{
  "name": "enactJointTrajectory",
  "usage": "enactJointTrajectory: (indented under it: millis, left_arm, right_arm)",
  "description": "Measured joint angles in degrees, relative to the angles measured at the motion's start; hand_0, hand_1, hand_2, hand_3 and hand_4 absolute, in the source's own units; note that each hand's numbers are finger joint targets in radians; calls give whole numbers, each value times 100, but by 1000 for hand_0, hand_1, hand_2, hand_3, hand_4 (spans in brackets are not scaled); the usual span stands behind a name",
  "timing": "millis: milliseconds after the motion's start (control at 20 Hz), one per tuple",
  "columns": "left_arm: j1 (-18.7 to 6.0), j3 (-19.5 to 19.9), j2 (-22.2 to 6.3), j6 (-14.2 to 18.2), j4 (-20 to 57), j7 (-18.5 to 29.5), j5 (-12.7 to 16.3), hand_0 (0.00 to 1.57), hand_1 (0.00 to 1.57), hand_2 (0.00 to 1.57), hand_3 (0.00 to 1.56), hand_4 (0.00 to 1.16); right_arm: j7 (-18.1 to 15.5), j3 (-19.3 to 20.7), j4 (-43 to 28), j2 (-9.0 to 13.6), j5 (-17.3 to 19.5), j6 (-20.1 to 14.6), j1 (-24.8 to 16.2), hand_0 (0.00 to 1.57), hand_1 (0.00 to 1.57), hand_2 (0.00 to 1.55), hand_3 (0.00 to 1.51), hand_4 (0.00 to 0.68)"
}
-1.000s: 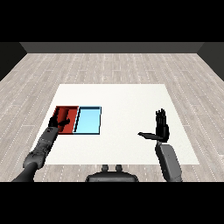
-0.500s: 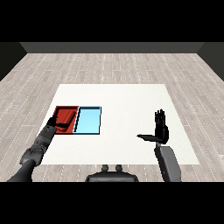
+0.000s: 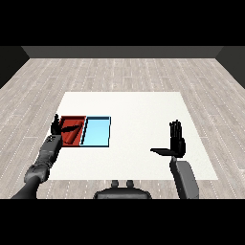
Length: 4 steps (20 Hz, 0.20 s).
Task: Pick the red can and put it in the red box
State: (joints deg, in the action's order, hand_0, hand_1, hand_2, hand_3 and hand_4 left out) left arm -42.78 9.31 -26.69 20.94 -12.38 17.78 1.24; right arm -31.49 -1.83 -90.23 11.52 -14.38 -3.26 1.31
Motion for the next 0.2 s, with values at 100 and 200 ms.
enactJointTrajectory:
  millis: [100,200]
  left_arm:
    - [19,276,143,-183,-414,618,316,0,0,0,0,0]
    - [30,433,303,-427,-844,1138,547,0,0,0,0,0]
  right_arm:
    - [-25,-18,-24,-6,-41,70,-57,0,0,0,0,0]
    - [-63,-70,-14,-43,-14,85,-86,0,0,0,0,0]
